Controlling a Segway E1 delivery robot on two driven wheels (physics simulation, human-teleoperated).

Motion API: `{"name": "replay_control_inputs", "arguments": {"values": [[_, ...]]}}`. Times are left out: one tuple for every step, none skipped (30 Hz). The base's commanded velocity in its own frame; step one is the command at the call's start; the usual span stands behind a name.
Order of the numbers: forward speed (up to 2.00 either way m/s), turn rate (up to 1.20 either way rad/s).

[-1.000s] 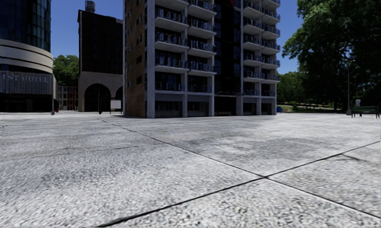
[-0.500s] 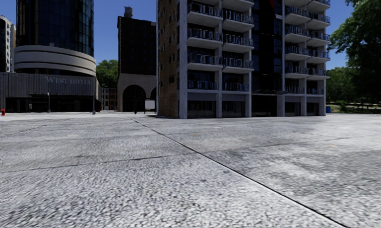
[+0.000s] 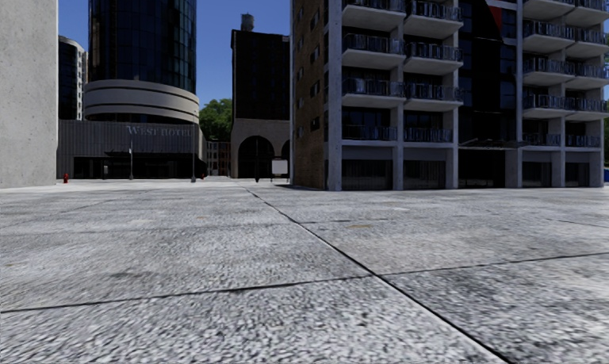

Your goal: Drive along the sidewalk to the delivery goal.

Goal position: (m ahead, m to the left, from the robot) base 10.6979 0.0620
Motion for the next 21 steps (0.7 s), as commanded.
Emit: {"name": "replay_control_inputs", "arguments": {"values": [[2.0,0.0],[2.0,0.0],[2.0,0.0],[2.0,0.0],[2.0,0.0],[2.0,0.0],[2.0,0.0],[2.0,0.0],[2.0,0.0],[2.0,0.0],[2.0,0.0],[2.0,0.0],[2.0,0.0],[2.0,0.0],[2.0,0.0],[2.0,0.0],[2.0,0.0],[2.0,0.0],[2.0,0.0],[2.0,0.0],[2.0,0.0]]}}
